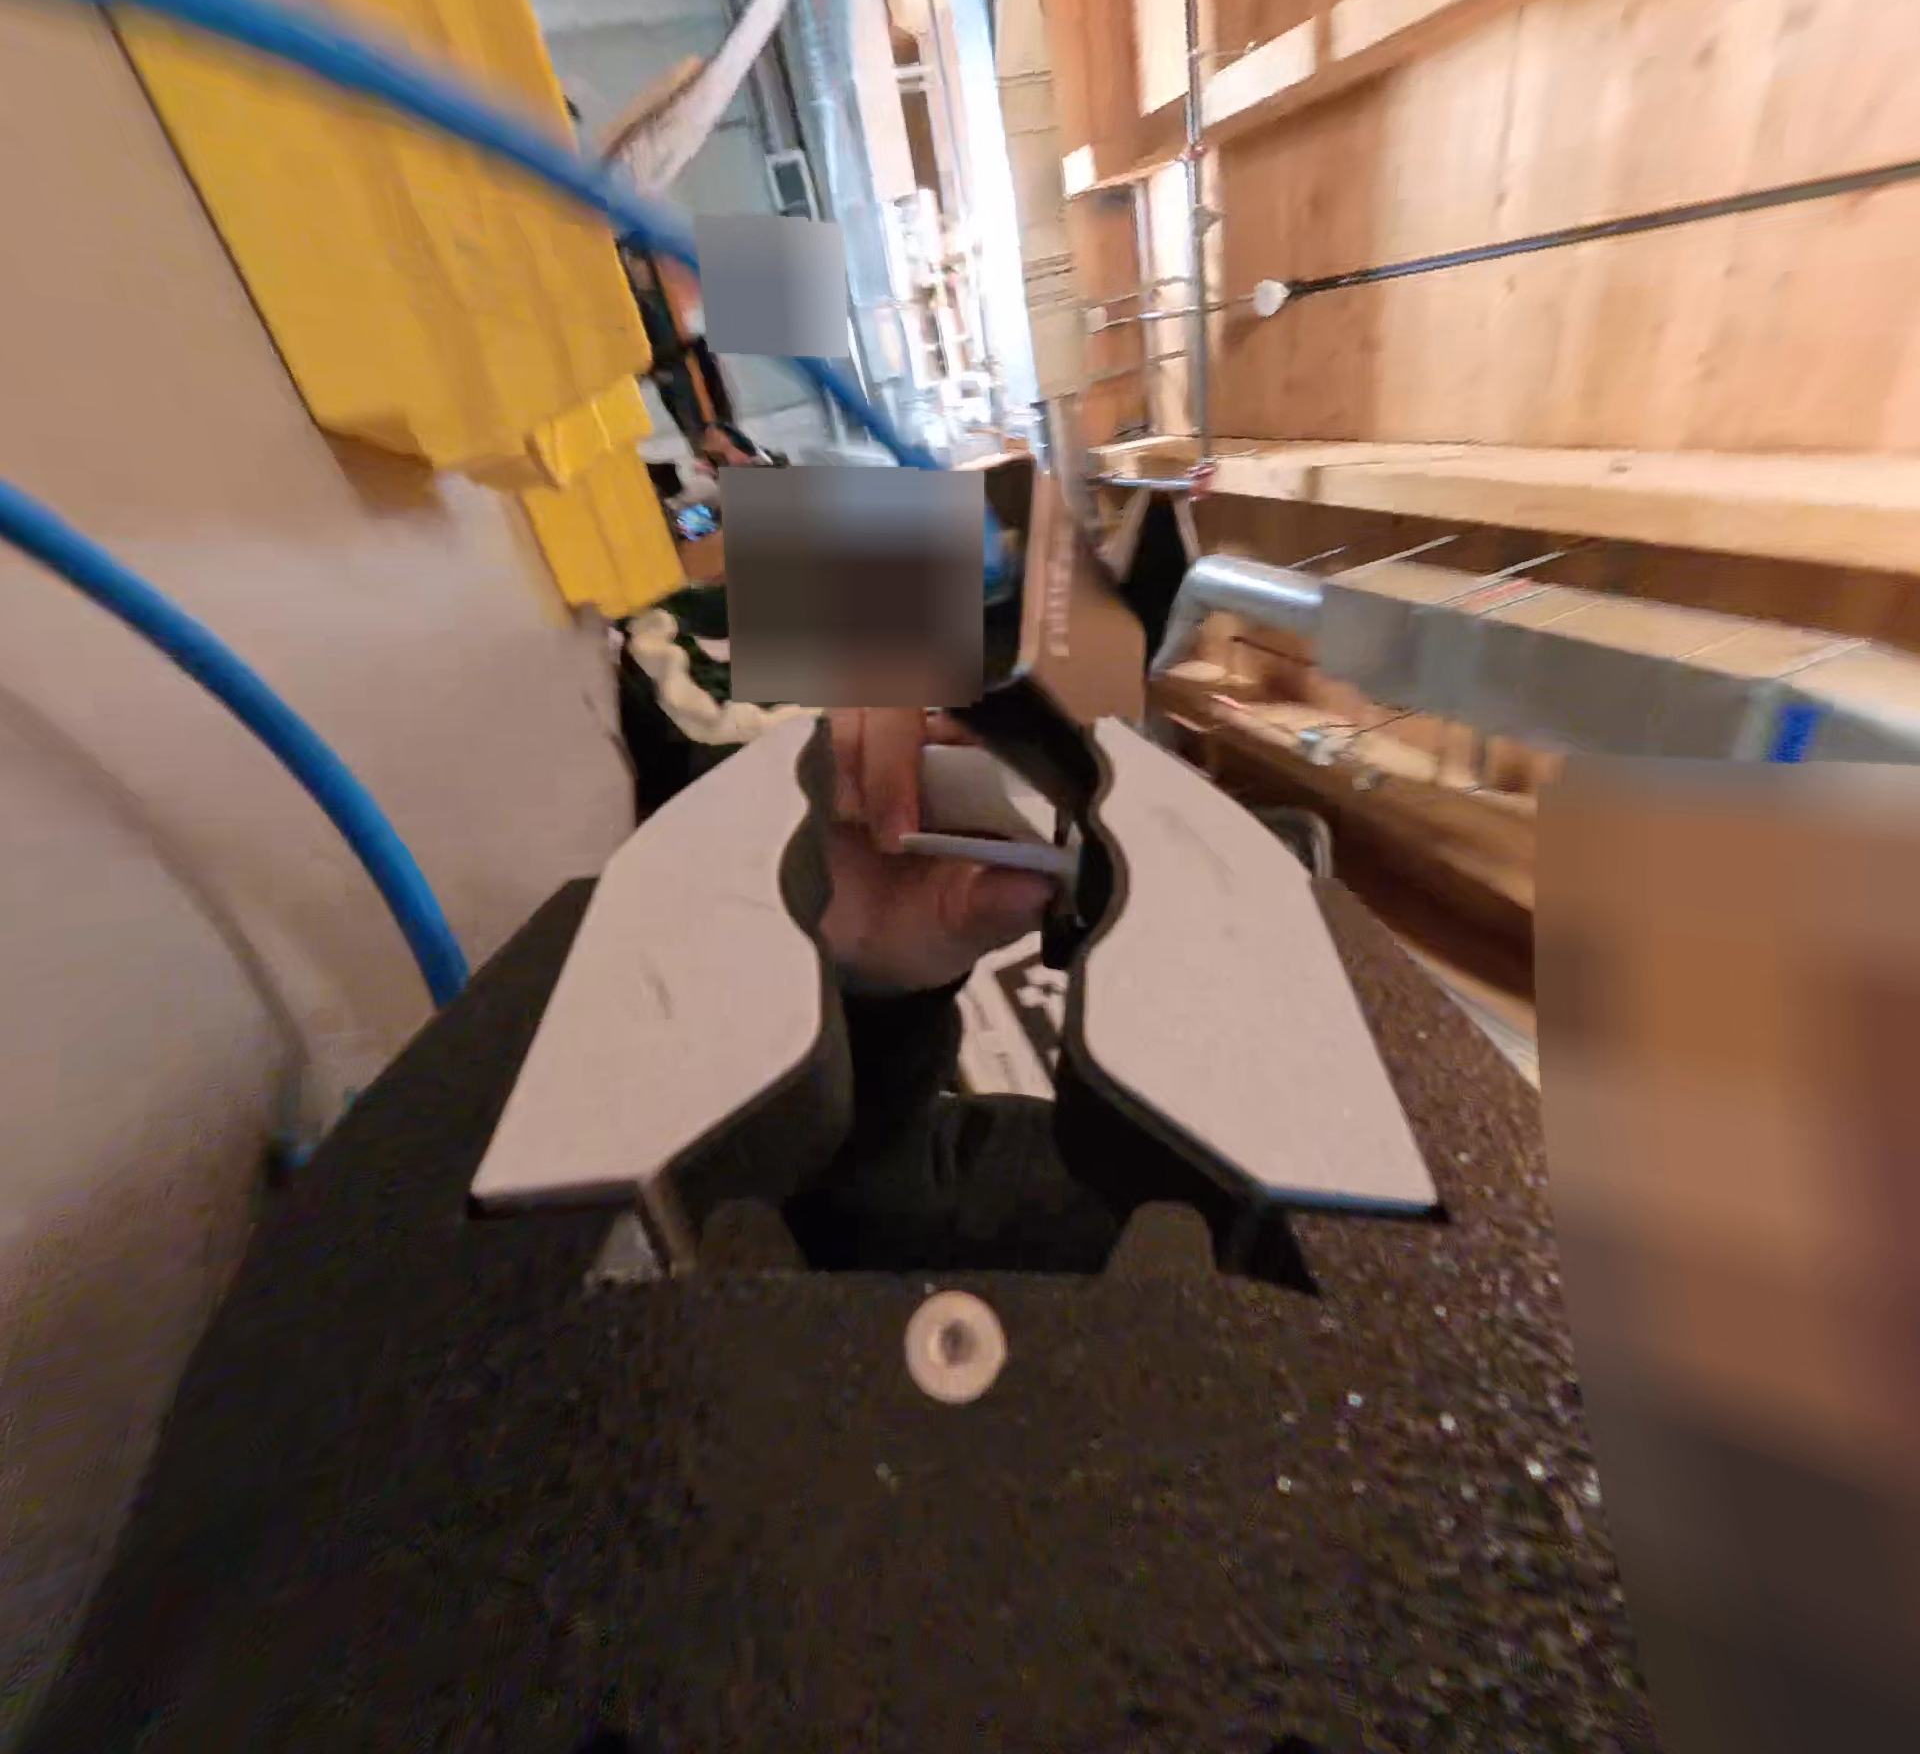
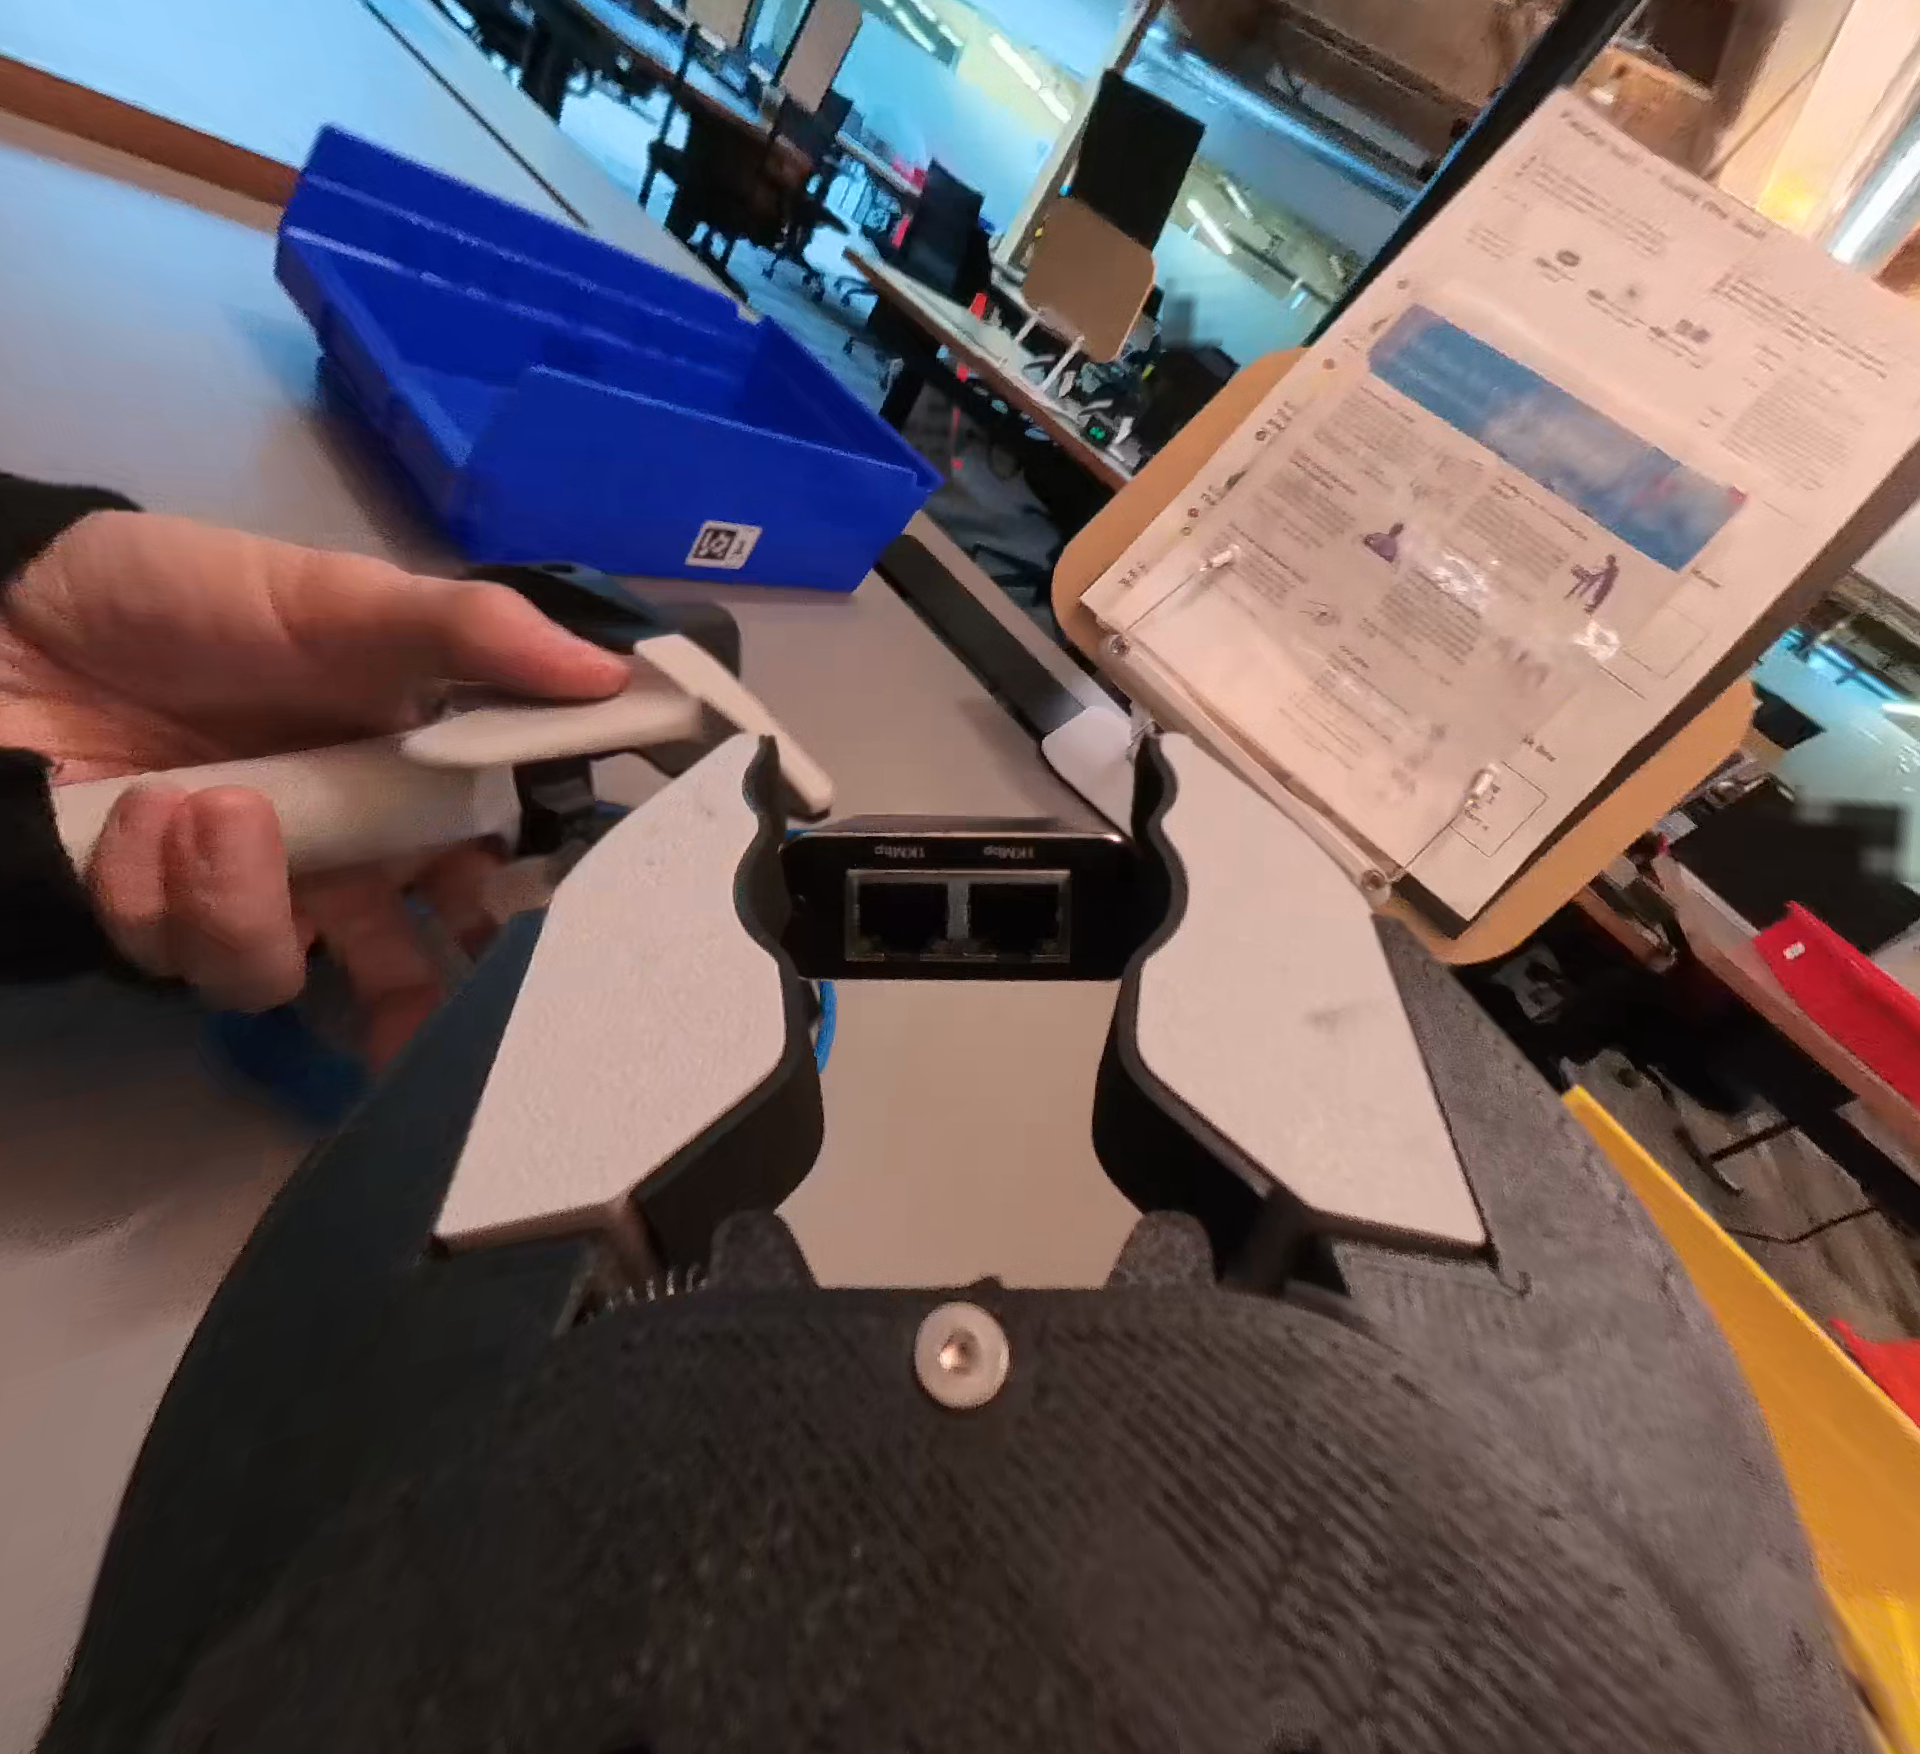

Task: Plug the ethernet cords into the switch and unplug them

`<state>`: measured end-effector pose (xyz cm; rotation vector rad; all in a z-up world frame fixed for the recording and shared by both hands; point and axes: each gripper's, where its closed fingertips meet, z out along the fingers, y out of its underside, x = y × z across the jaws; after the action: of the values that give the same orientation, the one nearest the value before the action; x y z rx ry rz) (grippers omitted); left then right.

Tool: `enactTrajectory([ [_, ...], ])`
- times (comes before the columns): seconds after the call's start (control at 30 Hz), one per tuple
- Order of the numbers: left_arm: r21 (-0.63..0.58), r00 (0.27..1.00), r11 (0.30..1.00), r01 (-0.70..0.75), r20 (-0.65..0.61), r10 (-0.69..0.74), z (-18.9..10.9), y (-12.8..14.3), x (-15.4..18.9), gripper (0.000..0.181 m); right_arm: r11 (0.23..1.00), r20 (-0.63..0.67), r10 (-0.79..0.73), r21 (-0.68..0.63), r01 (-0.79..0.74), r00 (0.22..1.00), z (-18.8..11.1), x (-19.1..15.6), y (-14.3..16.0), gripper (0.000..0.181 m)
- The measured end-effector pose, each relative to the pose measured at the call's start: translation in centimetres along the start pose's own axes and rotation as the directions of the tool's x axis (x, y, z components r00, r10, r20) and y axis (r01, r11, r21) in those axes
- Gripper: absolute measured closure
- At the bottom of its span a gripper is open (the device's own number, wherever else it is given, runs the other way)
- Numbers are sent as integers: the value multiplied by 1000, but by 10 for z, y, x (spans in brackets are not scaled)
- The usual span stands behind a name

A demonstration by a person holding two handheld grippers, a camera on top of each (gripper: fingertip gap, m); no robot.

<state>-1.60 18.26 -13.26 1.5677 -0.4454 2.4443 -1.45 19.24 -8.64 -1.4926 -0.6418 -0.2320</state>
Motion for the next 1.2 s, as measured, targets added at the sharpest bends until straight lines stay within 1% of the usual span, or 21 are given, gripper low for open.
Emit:
enactTrajectory([
  [0.03, -13, 996, 998, 66, -62, -67, 8, 6, 2, 129, 1000, 32, -21, -7, 22, 999, 0, -5, 0, 117],
  [0.07, -23, 974, 989, 145, -172, -147, 15, 9, 12, 132, 999, 45, -52, 5, 52, 998, 0, -10, -1, 117],
  [0.1, -30, 932, 975, 220, -289, -219, 19, 10, 23, 135, 997, 35, -71, 10, 71, 997, 0, -13, 0, 117],
  [0.13, -39, 891, 961, 273, -367, -268, 22, 11, 30, 137, 997, 35, -73, -5, 73, 997, 1, -15, 2, 117],
  [0.17, -50, 888, 960, 277, -369, -275, 26, 15, 28, 149, 997, 47, -76, -17, 77, 996, 0, -17, 5, 117],
  [0.23, -2, 936, 984, 176, -309, -168, 27, 15, 19, 157, 994, 68, -89, -55, 93, 994, -2, -20, 13, 118],
  [0.3, 21, 982, 1000, -2, -191, 6, 24, 14, 13, 157, 995, 165, -67, -58, 77, 984, -8, -27, 17, 117],
  [0.37, 27, 987, 991, -127, -93, 129, 18, 8, 10, 157, 996, 268, -56, -46, 70, 962, -18, -31, 15, 109],
  [0.4, -12, 987, 988, -152, -60, 151, 13, 8, 9, 157, 996, 290, -48, -57, 67, 956, -23, -27, 15, 102],
  [0.43, -111, 982, 976, -188, -13, 188, 9, 14, 4, 157, 995, 313, -43, -74, 69, 949, -27, -24, 16, 96],
  [0.5, -338, 950, 908, -248, 97, 296, -6, 32, -11, 157, 989, 343, -68, -101, 109, 937, -30, -21, 18, 87],
  [0.53, -404, 926, 870, -281, 125, 357, -13, 36, -14, 157, 983, 380, -91, -117, 145, 920, -30, -27, 21, 84],
  [0.6, -492, 896, 810, -319, 121, 426, -21, 44, -12, 157, 957, 467, -132, -171, 235, 874, -30, -46, 32, 82],
  [0.73, -596, 866, 746, -298, 160, 474, -33, 54, -15, 157, 879, 531, -260, -214, 425, 806, -17, -76, 56, 86],
  [0.8, -631, 856, 721, -286, 170, 489, -37, 59, -16, 157, 842, 521, -326, -220, 493, 789, -10, -82, 63, 90],
  [0.83, -645, 847, 710, -284, 178, 501, -38, 60, -17, 157, 837, 517, -344, -209, 505, 784, -8, -86, 63, 96],
  [0.9, -666, 829, 693, -277, 198, 522, -40, 62, -19, 157, 832, 473, -376, -207, 515, 797, -3, -84, 61, 108],
  [0.93, -673, 820, 685, -278, 206, 534, -41, 62, -20, 157, 828, 465, -378, -216, 517, 800, -2, -83, 61, 108],
  [1.0, -666, 806, 687, -290, 218, 551, -40, 59, -20, 157, 833, 420, -333, -289, 472, 844, 0, -78, 64, 109],
  [1.1, -601, 768, 710, -367, 235, 596, -36, 42, -15, 156, 880, 279, -238, -343, 328, 930, 9, -66, 62, 109],
  [1.2, -451, 659, 736, -505, 350, 666, -27, 7, -11, 148, 864, 5, -204, -469, 182, 979, 11, -28, 72, 110],
])
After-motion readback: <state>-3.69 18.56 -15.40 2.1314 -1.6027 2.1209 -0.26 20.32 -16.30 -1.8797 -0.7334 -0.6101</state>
